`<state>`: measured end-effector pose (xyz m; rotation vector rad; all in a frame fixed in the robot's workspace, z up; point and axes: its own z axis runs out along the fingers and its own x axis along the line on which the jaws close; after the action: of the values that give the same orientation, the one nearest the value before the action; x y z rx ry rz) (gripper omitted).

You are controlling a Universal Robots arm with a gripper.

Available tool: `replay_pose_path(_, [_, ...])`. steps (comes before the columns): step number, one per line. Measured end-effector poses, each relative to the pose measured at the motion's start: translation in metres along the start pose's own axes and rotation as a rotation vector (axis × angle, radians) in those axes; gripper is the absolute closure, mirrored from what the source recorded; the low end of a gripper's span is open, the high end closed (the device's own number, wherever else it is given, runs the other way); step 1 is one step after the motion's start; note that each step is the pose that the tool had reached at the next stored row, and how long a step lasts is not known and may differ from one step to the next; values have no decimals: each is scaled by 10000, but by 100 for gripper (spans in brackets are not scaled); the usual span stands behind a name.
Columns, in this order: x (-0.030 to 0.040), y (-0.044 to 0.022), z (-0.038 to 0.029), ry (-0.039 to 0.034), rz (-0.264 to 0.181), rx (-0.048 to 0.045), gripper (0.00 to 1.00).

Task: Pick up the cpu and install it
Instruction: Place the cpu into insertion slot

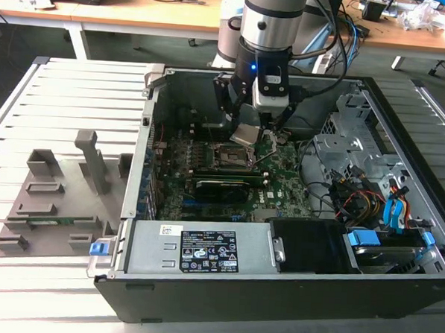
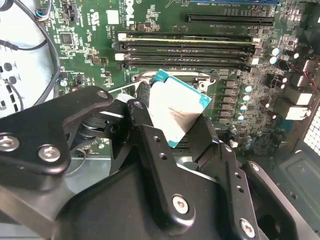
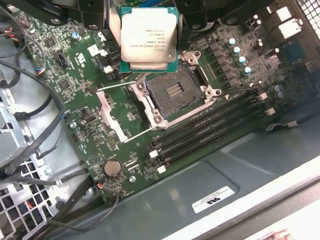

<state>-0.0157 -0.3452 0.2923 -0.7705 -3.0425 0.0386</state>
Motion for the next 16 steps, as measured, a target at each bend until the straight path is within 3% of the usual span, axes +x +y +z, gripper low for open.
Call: replay_pose_path(16, [0,0,2,47,1890,6,46])
